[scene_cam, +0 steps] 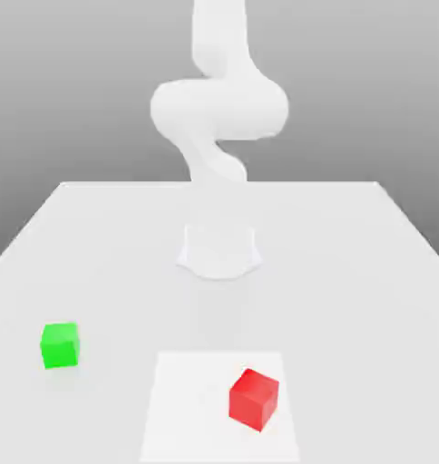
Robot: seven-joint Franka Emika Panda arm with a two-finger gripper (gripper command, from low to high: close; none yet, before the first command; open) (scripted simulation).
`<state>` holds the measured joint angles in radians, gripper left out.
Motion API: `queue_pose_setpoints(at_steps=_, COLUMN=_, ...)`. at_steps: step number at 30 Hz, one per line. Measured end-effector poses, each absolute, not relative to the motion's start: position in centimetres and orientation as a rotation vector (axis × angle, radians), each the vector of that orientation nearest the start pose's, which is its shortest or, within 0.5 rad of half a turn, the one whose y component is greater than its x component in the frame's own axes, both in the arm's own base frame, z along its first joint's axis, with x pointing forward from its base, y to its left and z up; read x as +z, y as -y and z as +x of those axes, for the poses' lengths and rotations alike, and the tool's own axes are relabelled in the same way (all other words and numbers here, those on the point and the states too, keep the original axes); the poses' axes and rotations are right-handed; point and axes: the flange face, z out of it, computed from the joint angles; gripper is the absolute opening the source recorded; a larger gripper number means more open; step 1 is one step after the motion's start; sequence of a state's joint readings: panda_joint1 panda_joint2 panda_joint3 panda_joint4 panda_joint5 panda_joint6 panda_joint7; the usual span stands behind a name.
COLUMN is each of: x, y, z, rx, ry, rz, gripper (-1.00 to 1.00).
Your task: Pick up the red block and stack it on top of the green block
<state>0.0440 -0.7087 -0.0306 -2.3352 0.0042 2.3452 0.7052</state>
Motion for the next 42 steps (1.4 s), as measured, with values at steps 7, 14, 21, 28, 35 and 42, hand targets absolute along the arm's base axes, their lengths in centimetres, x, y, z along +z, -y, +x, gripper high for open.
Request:
queue_pose_setpoints(at_steps=7, x=51.9, y=-1.8, z=45.0, rx=-0.668, ry=-0.569, rz=-2.828, gripper=0.00)
queue_pose_setpoints(at_steps=14, x=36.9, y=-3.8, z=46.5, rx=-0.374, ry=-0.170, rz=-3.018, gripper=0.00)
queue_pose_setpoints(at_steps=21, x=23.1, y=-4.9, z=43.2, rx=-0.056, ry=0.271, rz=-3.117, gripper=0.00)
queue_pose_setpoints(at_steps=28, x=14.8, y=-4.7, z=42.4, rx=-0.001, ry=0.343, rz=-3.123, gripper=-1.00)
queue_pose_setpoints(at_steps=35, x=14.8, y=-4.7, z=42.3, rx=0.002, ry=0.343, rz=-3.124, gripper=-1.00)
queue_pose_setpoints(at_steps=42, x=21.2, y=-1.8, z=42.3, rx=-0.001, ry=0.286, rz=-3.134, gripper=-1.00)
